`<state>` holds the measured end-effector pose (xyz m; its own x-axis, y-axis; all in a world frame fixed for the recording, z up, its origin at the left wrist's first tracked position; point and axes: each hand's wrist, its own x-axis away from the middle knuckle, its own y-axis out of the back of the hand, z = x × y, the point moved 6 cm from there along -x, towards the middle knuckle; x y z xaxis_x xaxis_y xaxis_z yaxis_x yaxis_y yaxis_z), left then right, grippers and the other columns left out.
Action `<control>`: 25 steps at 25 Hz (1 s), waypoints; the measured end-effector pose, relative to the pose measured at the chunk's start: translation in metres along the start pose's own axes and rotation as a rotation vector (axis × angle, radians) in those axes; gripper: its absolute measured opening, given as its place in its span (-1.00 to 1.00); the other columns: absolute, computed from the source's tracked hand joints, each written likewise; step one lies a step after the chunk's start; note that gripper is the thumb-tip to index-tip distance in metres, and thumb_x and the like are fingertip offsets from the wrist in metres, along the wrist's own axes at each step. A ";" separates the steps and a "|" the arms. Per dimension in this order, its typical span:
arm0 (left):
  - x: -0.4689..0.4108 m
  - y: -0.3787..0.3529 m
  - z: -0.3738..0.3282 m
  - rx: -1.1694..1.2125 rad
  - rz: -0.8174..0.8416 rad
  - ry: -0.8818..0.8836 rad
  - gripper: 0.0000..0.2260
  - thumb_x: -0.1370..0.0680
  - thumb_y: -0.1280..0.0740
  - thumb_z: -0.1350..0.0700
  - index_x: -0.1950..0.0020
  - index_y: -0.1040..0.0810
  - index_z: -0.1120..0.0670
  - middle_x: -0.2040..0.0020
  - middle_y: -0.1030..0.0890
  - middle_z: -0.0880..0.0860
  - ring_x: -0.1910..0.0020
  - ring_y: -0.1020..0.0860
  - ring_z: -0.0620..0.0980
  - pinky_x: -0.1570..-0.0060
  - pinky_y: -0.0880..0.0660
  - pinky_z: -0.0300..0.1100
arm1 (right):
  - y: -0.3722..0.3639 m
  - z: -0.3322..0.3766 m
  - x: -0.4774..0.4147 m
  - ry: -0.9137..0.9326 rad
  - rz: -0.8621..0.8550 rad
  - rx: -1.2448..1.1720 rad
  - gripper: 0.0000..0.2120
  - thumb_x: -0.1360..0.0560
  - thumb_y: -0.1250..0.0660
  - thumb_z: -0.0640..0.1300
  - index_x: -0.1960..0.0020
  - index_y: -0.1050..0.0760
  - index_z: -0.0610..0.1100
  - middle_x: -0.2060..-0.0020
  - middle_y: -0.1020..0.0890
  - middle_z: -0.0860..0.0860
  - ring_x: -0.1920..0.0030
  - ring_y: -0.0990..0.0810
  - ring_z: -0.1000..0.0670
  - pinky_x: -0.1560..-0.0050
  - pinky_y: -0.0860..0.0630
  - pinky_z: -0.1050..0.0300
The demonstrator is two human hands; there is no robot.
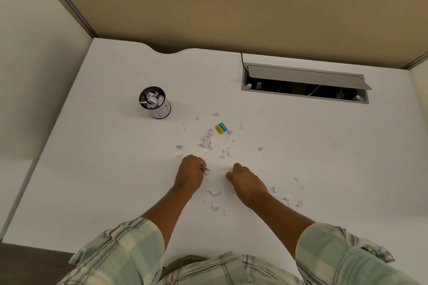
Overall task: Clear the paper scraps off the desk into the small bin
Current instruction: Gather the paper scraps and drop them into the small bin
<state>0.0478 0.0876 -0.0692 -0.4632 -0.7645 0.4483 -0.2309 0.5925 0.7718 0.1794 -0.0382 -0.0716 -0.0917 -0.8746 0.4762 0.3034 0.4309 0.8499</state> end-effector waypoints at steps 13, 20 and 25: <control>-0.011 0.074 0.042 0.484 -0.076 0.191 -0.93 -0.43 -0.53 0.22 0.16 -0.77 0.06 0.22 -0.75 0.00 0.24 -0.70 -0.03 0.12 -0.66 -0.18 | 0.077 0.016 -0.058 -0.463 -0.311 -1.060 -0.81 -0.38 -0.59 -0.24 0.02 -0.71 -0.14 0.10 -0.74 -0.04 0.05 -0.72 -0.05 -0.05 -0.68 0.06; -0.065 0.185 0.072 0.702 -0.338 0.210 -0.90 -0.42 -0.53 0.24 0.13 -0.76 0.05 0.21 -0.75 0.08 0.25 -0.73 0.12 0.10 -0.71 -0.02 | 0.160 0.088 -0.151 -0.362 -0.481 -1.257 -0.82 -0.38 -0.53 -0.33 0.04 -0.70 -0.17 0.11 -0.75 -0.13 0.05 -0.74 -0.17 -0.04 -0.68 -0.16; -0.106 0.233 0.079 0.605 -0.502 0.147 -0.92 -0.47 -0.51 0.20 0.05 -0.77 0.10 0.10 -0.76 0.06 0.13 -0.72 0.02 -0.01 -0.69 -0.06 | 0.201 0.121 -0.208 -0.293 -0.569 -1.008 -0.81 -0.45 -0.50 -0.26 -0.05 -0.67 -0.11 0.06 -0.70 0.02 0.02 -0.69 -0.03 -0.09 -0.63 0.13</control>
<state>-0.0245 0.3267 0.0272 -0.0724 -0.9772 0.1998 -0.8258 0.1711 0.5374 0.1446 0.2573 0.0275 -0.6278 -0.7426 0.2333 0.7447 -0.4858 0.4577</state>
